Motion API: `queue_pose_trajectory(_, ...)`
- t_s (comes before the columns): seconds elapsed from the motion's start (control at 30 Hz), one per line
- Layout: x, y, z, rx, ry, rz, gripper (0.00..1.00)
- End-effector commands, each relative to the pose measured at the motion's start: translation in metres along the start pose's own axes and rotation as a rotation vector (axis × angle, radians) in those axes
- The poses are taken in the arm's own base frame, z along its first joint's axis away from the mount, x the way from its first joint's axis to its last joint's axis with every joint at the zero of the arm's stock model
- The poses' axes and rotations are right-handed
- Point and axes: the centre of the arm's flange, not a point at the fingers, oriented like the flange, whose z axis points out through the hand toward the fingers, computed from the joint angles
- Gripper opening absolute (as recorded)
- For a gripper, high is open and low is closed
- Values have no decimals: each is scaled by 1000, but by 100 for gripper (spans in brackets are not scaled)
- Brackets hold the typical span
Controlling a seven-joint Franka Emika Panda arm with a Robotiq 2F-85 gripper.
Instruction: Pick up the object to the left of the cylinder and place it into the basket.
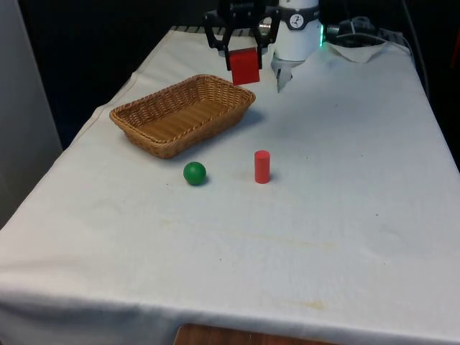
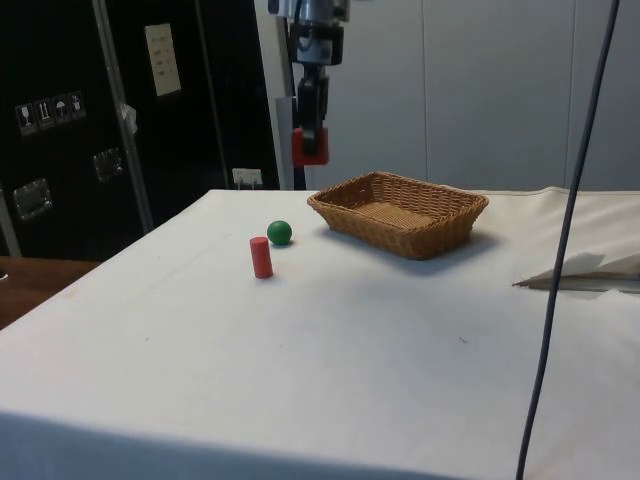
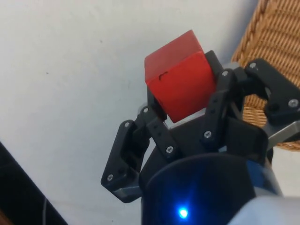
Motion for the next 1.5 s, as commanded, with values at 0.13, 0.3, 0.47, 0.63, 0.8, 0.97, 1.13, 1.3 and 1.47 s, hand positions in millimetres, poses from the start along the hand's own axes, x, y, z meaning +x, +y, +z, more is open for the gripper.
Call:
queue_pose_trajectory(0.13, -8, 13, 2, -29, -23, -16, 3)
queue_pose_trajectory(0.3, -12, 18, 3, -42, -35, -24, 3)
queue_pose_trajectory(0.47, -17, 26, 4, -60, -51, -36, 3)
queue_pose_trajectory(0.63, -22, 34, 5, -77, -65, -46, 3)
queue_pose_trajectory(0.8, -26, 39, 6, -91, -78, -56, 3)
queue_pose_trajectory(0.97, -35, 47, 9, -106, -96, -67, 3)
queue_pose_trajectory(1.13, -45, 53, 14, -117, -119, -74, 3)
queue_pose_trajectory(1.3, -52, 59, 18, -122, -136, -81, 3)
queue_pose_trajectory(1.47, -63, 70, 25, -124, -161, -90, 3)
